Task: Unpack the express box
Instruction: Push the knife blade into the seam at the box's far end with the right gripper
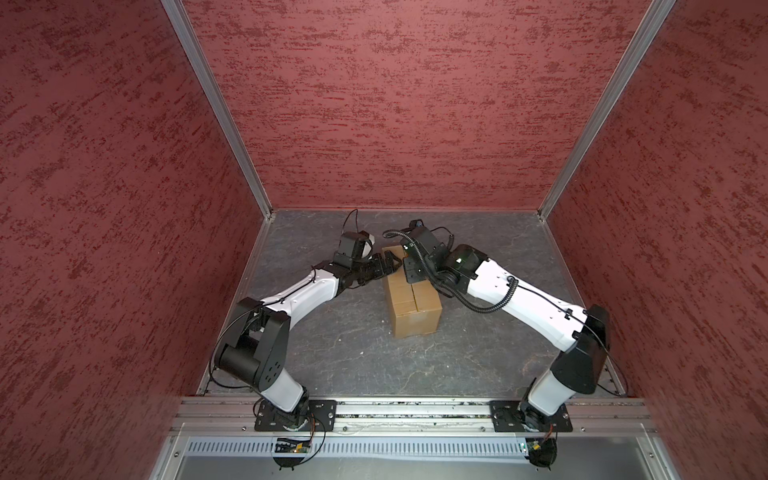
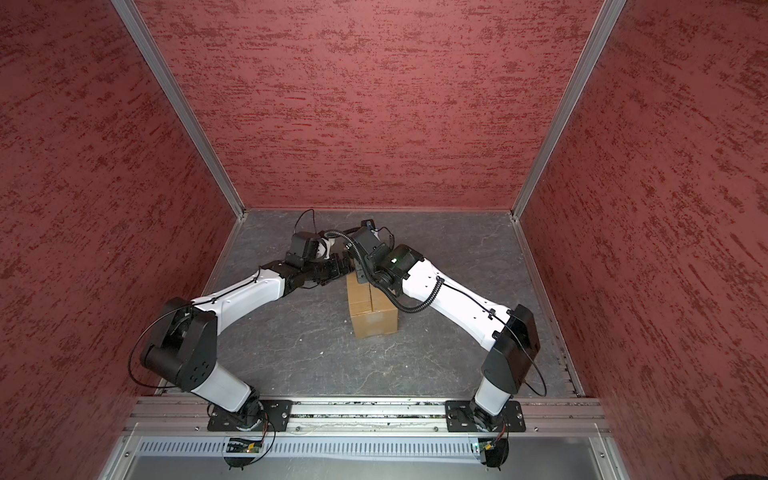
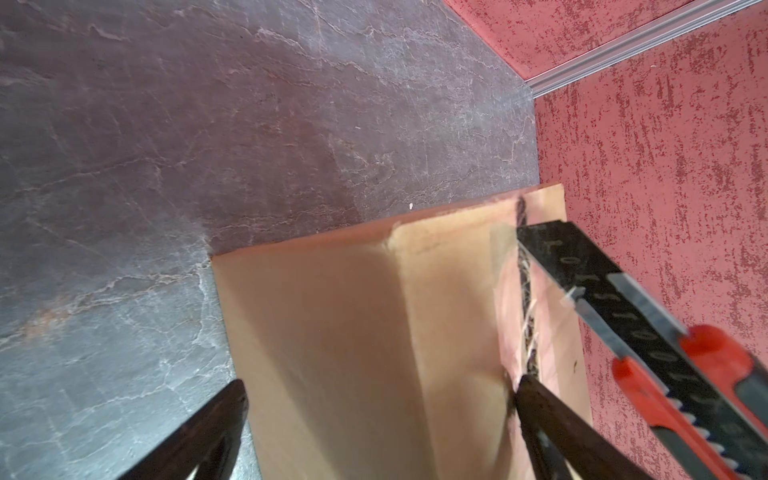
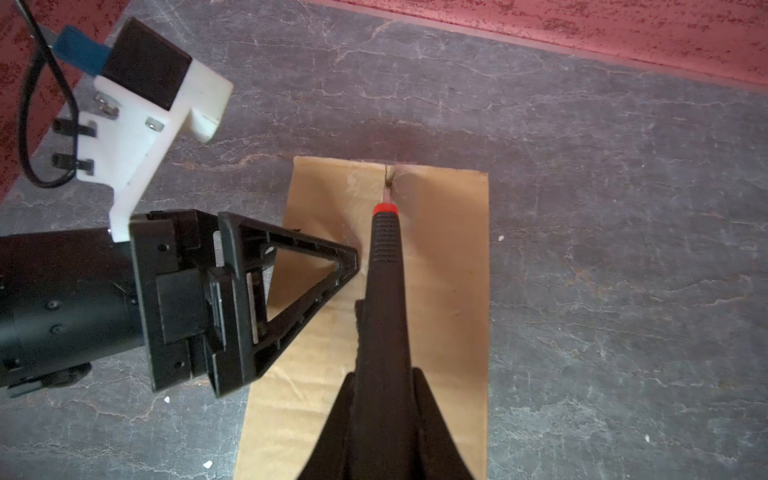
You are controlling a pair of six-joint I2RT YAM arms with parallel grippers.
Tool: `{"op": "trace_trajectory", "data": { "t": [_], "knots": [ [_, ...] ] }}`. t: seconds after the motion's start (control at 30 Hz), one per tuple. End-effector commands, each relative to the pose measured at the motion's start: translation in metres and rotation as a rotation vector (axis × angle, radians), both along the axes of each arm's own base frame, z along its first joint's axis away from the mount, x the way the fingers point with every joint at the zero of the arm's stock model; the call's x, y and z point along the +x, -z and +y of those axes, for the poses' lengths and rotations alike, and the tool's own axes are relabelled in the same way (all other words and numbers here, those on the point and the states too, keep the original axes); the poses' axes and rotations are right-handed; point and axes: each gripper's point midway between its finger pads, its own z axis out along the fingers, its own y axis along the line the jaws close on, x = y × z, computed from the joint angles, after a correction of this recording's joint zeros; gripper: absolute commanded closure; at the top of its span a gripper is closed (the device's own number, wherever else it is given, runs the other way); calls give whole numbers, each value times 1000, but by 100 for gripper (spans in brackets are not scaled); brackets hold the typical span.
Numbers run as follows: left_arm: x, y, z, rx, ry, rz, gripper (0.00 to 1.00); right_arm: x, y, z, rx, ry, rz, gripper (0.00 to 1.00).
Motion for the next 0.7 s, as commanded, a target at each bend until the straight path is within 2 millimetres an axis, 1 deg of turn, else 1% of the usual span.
{"op": "trace_trajectory", "data": {
  "t": [0.0, 0.13, 0.47, 0.67],
  "knots": [
    [-10, 26, 3, 41, -4, 69, 0, 5, -9, 2, 0, 5, -34, 100],
    [-9, 25, 4, 37, -10, 65, 0, 1, -6, 0, -12, -2, -12, 100],
    [-4, 25, 4, 37, -32, 62, 0, -17, 2, -11, -36, -13, 47, 100],
    [-2, 26, 3, 40, -42, 63, 0, -27, 6, -14, -31, -9, 66, 100]
  ]
}}
